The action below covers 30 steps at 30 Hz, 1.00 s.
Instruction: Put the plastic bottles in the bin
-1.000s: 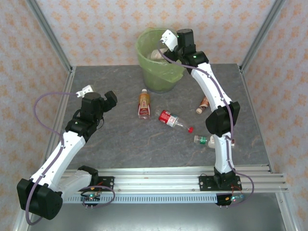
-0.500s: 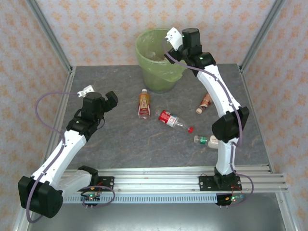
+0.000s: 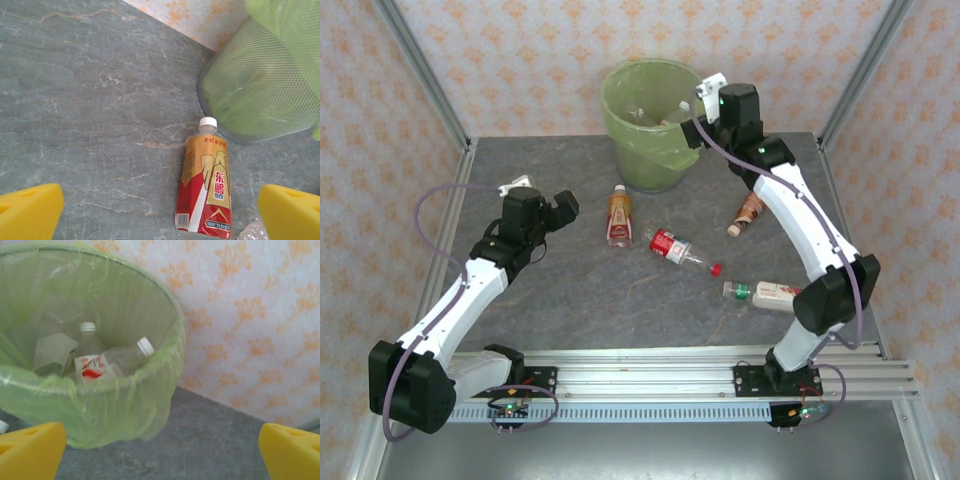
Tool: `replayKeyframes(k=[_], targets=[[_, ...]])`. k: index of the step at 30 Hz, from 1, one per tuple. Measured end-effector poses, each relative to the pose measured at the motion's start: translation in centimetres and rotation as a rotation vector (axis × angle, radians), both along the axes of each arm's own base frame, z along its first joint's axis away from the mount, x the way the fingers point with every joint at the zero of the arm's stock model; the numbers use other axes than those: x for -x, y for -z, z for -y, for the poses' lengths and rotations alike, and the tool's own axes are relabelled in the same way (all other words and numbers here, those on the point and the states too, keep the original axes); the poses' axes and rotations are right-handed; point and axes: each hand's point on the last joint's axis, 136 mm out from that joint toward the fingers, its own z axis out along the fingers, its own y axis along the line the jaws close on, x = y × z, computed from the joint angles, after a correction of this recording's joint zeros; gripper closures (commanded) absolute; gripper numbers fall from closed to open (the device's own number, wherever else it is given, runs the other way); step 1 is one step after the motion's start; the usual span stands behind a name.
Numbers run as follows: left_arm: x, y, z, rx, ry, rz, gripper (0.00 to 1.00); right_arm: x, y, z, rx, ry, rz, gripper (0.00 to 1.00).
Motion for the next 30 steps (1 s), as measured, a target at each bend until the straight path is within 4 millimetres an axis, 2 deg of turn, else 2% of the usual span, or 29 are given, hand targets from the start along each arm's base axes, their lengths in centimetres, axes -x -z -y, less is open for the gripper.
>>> replayKeyframes(k=[6, 10, 14, 20, 24, 27, 30], targets=[[0.2, 0.9, 0.4, 0.008, 0.029, -0.004, 0.00, 4.7, 3.1, 2.3, -0.149, 0.087, -0.040, 0.01], [0.4, 1.6, 2.3, 0.055, 0.126, 0.018, 0.00, 8.2, 4.3, 3.9, -0.276, 0.147, -0.048, 0.01], [0.3, 1.0, 3.8, 0.077, 0.210, 0.051, 0.00, 10.4, 6.4, 5.7, -0.390, 0.223, -0.093, 0.01], [0.3, 0.3, 5.1, 0.077, 0.275, 0.095, 0.00, 13.1, 10.4, 10.1, -0.563, 0.471, -0.225, 0.01], [0.7, 1.1, 5.7, 0.080, 0.299, 0.091, 0.00, 15.7, 11.7, 12.5, -0.692, 0.644, -0.261, 0.01], [0.6, 1.0, 6.2, 0.083, 0.316, 0.104, 0.00, 17.7, 12.4, 14.0, -0.809, 0.766, -0.279, 0.01], [0.3, 1.3, 6.7, 0.083, 0.325, 0.103, 0.00, 19.6, 14.2, 15.7, -0.914, 0.916, -0.338, 0.01]])
